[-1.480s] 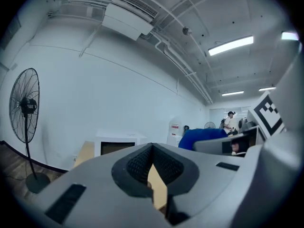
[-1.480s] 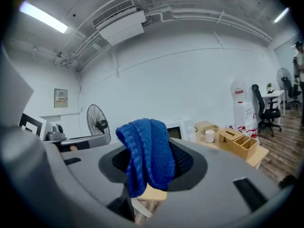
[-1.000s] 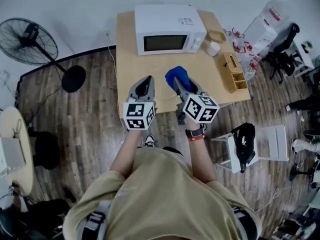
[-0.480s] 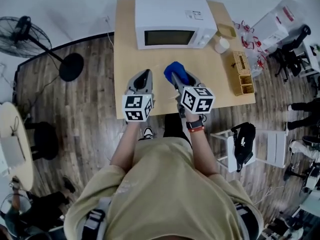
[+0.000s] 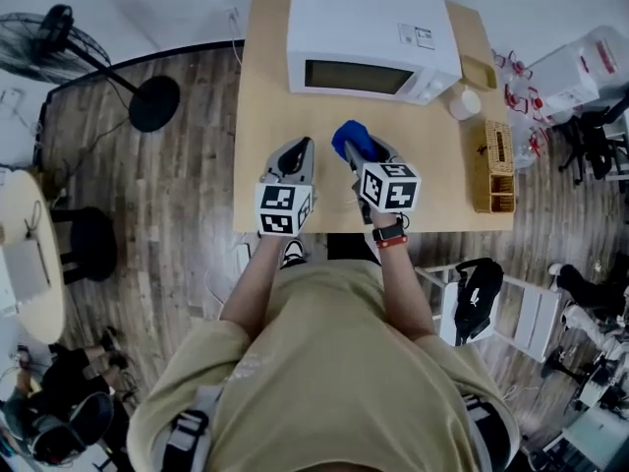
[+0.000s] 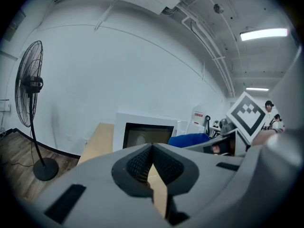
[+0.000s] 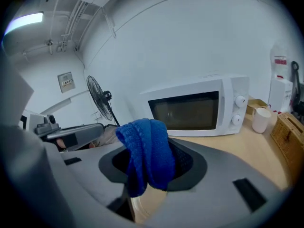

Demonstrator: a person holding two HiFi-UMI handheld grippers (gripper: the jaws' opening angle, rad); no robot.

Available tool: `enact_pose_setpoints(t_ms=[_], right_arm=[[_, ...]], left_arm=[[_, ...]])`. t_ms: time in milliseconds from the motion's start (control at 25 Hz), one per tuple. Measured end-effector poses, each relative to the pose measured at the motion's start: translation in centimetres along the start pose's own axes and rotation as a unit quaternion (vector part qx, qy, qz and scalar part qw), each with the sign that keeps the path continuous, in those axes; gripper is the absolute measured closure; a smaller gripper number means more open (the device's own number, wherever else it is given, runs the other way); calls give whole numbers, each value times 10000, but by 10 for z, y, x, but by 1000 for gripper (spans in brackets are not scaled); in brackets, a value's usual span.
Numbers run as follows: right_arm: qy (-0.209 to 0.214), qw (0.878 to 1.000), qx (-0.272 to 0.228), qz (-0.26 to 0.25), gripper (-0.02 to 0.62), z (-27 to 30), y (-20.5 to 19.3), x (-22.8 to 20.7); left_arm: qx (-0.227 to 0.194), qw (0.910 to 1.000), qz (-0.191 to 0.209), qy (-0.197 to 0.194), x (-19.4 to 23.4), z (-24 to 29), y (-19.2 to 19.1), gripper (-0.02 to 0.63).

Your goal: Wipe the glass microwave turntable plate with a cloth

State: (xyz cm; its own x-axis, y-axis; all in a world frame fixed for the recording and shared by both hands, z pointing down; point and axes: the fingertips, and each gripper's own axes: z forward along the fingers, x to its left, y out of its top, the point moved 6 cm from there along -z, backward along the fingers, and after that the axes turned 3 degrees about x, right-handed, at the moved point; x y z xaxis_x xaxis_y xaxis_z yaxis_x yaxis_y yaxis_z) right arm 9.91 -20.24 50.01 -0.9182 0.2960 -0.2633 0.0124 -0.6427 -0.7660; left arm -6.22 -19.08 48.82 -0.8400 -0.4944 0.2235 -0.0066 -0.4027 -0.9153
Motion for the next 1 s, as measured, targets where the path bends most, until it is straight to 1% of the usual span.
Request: enact_pose_setpoints(t_ms=[200,400,760,1000], right_arm=[[201,9988,397,-178,423,37,-11,-4],[446,9950,795,-415,423,67,-26,-4],[909,9822,1335,-955,423,122,-51,-2],[1063,9742,1644,-1123,423,152,-66,-8]], left_arm=[[97,9997,-147,189,17,11,-7,588],[238,9988,-300,312,25,19,-18,588],[465,9965,-491,488,31,37,-33,588],[640,9944,-550,633,35,44,-43,588]])
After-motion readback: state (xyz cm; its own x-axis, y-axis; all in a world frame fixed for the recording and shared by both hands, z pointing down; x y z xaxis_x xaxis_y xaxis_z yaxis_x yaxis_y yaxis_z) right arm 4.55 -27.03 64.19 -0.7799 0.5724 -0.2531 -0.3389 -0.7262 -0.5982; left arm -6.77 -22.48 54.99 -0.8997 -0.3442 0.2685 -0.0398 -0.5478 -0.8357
